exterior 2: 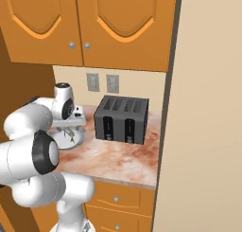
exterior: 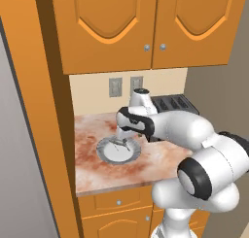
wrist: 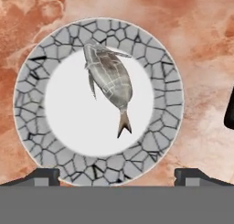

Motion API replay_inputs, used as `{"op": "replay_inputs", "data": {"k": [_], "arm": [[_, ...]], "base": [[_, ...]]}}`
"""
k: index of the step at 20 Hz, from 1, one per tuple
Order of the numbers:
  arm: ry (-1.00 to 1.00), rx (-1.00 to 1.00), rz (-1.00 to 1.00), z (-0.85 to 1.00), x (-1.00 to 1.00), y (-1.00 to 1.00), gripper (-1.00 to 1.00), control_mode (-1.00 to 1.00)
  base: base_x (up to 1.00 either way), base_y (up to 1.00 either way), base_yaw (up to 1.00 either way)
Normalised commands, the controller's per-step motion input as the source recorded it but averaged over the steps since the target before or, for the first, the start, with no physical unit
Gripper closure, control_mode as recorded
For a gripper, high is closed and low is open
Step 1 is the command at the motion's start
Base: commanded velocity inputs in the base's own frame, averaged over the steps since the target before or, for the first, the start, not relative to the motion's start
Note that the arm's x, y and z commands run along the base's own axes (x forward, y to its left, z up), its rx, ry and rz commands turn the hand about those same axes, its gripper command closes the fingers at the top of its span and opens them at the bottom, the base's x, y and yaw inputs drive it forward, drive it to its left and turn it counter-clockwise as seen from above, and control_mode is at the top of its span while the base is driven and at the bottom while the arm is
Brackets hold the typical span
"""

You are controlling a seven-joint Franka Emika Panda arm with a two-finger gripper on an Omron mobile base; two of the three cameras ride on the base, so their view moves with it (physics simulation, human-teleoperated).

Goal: Place the fish on the bottom rack of the oven, and slide the tray back inside. Close the oven door.

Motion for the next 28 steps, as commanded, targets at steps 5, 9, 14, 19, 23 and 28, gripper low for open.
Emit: {"op": "replay_inputs", "data": {"k": [5, 9, 14, 19, 23, 28], "arm": [[0.00, 0.00, 0.05, -0.42, 0.18, 0.07, -1.00, -1.00], [0.00, 0.00, 0.02, -0.39, 0.15, 0.21, -1.00, -1.00], [0.00, 0.00, 0.02, -0.33, 0.17, 0.17, -1.00, -1.00], [0.00, 0.00, 0.05, -0.28, 0.16, 0.01, -1.00, -1.00], [0.00, 0.00, 0.07, -0.28, 0.17, 0.00, -1.00, -1.00], [0.00, 0.00, 0.07, -0.32, 0.23, 0.00, -1.00, -1.00]], "base": [[0.00, 0.00, 0.00], [0.00, 0.00, 0.00], [0.00, 0.00, 0.00], [0.00, 0.00, 0.00], [0.00, 0.00, 0.00], [0.00, 0.00, 0.00]]}}
